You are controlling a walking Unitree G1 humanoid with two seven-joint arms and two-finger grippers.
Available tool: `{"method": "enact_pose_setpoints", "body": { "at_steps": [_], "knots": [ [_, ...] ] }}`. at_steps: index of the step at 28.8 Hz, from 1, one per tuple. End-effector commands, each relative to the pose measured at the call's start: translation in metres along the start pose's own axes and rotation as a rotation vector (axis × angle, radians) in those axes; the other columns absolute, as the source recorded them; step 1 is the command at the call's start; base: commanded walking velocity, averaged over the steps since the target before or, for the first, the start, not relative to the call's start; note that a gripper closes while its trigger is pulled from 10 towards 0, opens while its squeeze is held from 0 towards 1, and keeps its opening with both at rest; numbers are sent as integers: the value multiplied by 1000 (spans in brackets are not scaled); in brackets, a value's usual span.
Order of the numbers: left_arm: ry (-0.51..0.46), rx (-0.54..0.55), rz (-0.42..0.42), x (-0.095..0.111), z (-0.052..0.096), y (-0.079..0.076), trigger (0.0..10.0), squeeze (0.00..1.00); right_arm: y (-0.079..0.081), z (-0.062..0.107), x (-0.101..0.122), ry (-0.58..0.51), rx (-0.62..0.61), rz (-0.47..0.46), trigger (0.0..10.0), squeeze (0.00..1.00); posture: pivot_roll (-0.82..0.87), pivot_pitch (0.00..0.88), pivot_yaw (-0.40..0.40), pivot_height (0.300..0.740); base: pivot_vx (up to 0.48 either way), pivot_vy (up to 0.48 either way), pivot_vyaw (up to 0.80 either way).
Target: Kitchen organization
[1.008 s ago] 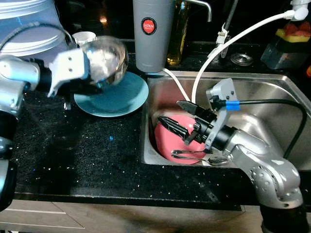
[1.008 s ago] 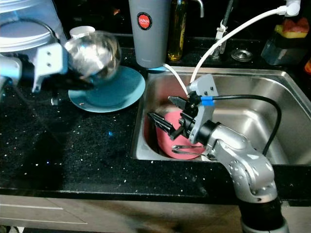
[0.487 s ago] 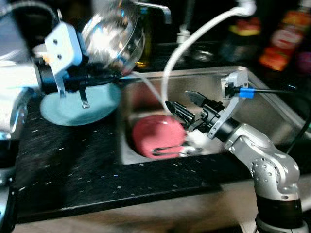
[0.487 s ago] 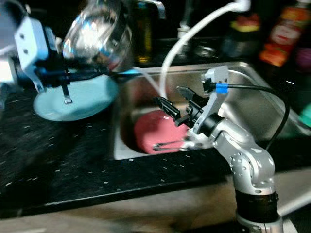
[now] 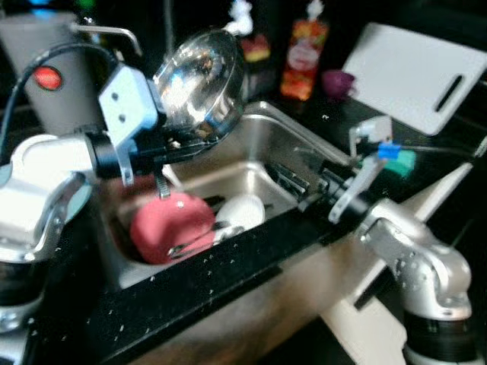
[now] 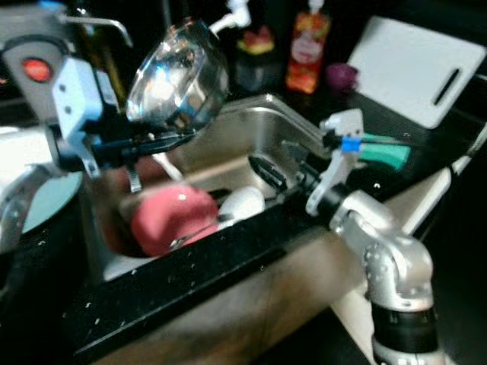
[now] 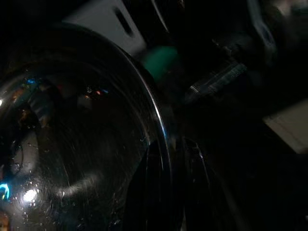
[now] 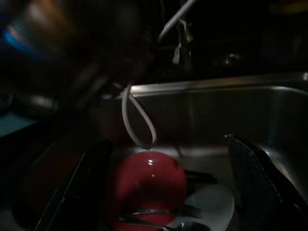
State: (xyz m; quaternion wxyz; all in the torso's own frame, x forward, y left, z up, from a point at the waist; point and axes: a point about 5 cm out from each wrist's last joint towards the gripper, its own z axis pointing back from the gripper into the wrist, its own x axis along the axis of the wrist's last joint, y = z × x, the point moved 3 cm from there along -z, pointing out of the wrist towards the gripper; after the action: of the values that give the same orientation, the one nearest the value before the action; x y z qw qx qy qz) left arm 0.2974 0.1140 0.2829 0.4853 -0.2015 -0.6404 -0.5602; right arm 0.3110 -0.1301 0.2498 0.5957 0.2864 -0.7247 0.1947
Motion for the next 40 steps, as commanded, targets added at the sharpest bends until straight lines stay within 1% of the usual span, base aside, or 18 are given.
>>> {"method": "enact_pose_setpoints", "body": {
  "at_steps": [1, 2, 5, 6, 7, 8, 11, 14, 15, 21, 22, 23, 27, 31, 32, 33, 34, 40],
  "knots": [
    [25, -4, -11, -2, 2, 0, 0, 0, 1, 0, 1, -7, 6, 21, 10000, 0, 33, 0, 20, 740, 0, 0, 0],
    [25, -4, -11, -2, 2, 0, 0, 0, 1, 0, 1, -7, 6, 21, 10000, 0, 33, 0, 20, 740, 0, 0, 0],
    [131, -49, -11, -26, -3, -7, 0, 0, 1, 1, -1, 11, 6, 42, 10000, 0, 30, 0, 20, 740, 0, 0, 0],
    [174, -81, -22, -39, -10, -11, 9333, 0, 1, 2, -2, 26, 7, 60, 10000, 0, 22, 0, 22, 740, 0, 0, 0],
    [183, -88, -26, -42, -13, -13, 9333, 0, 1, 2, -3, 32, 7, 66, 10000, 0, 22, 0, 22, 740, 0, 0, 0],
    [190, -95, -35, -46, -16, -13, 10000, 0, 1, 2, -4, 39, 5, 75, 10000, 0, 17, 0, 23, 740, 0, 0, 0],
    [193, -101, -39, -47, -17, -13, 10000, 0, 1, 3, -4, 46, 2, 85, 10000, 0, 13, 0, 25, 740, 0, 0, 0],
    [213, -126, -41, -59, -27, -11, 10000, 0, -11, 10, -12, 126, -71, 174, 10000, 0, -2, 0, 28, 740, 0, 0, 0],
    [223, -143, -34, -67, -34, -11, 10000, 0, -20, 16, -15, 156, -127, 204, 10000, 0, -1, 10, 30, 740, 0, 0, 0],
    [250, -132, -39, -80, -45, -8, 10000, 0, -29, 26, -19, 201, -180, 224, 10000, 0, -14, 30, 34, 740, 0, 0, 0],
    [271, -104, -50, -89, -50, -3, 10000, 0, -33, 30, -21, 232, -203, 247, 10000, 0, -25, 45, 36, 740, 0, 0, 0],
    [271, -104, -50, -89, -50, -3, 10000, 0, -33, 30, -21, 232, -203, 247, 10000, 0, -25, 45, 36, 740, 0, 0, 0],
    [292, -105, -22, -104, -55, -1, 10000, 0, -34, 35, -22, 253, -218, 259, 10000, 0, -35, 63, 35, 740, 0, 0, 0],
    [315, -113, -22, -113, -59, 1, 10000, 0, -34, 37, -21, 254, -222, 263, 10000, 0, -44, 74, 38, 740, 0, 0, 0],
    [313, -112, -13, -115, -60, 3, 10000, 165, -33, 37, -19, 247, -222, 259, 10000, 0, -45, 74, 38, 740, 0, 0, 0],
    [311, -111, -7, -115, -61, 4, 10000, 957, -33, 37, -18, 241, -222, 256, 10000, 0, -45, 74, 38, 740, 0, 0, 0],
    [312, -113, -5, -116, -62, 4, 10000, 1000, -31, 36, -16, 226, -215, 246, 10000, 0, -46, 74, 39, 740, 0, 0, 0],
    [305, -130, -2, -117, -63, 7, 10000, 1000, -19, 32, -12, 188, -150, 226, 10000, 0, -46, 52, 41, 740, 0, 0, 0]
  ]
}}
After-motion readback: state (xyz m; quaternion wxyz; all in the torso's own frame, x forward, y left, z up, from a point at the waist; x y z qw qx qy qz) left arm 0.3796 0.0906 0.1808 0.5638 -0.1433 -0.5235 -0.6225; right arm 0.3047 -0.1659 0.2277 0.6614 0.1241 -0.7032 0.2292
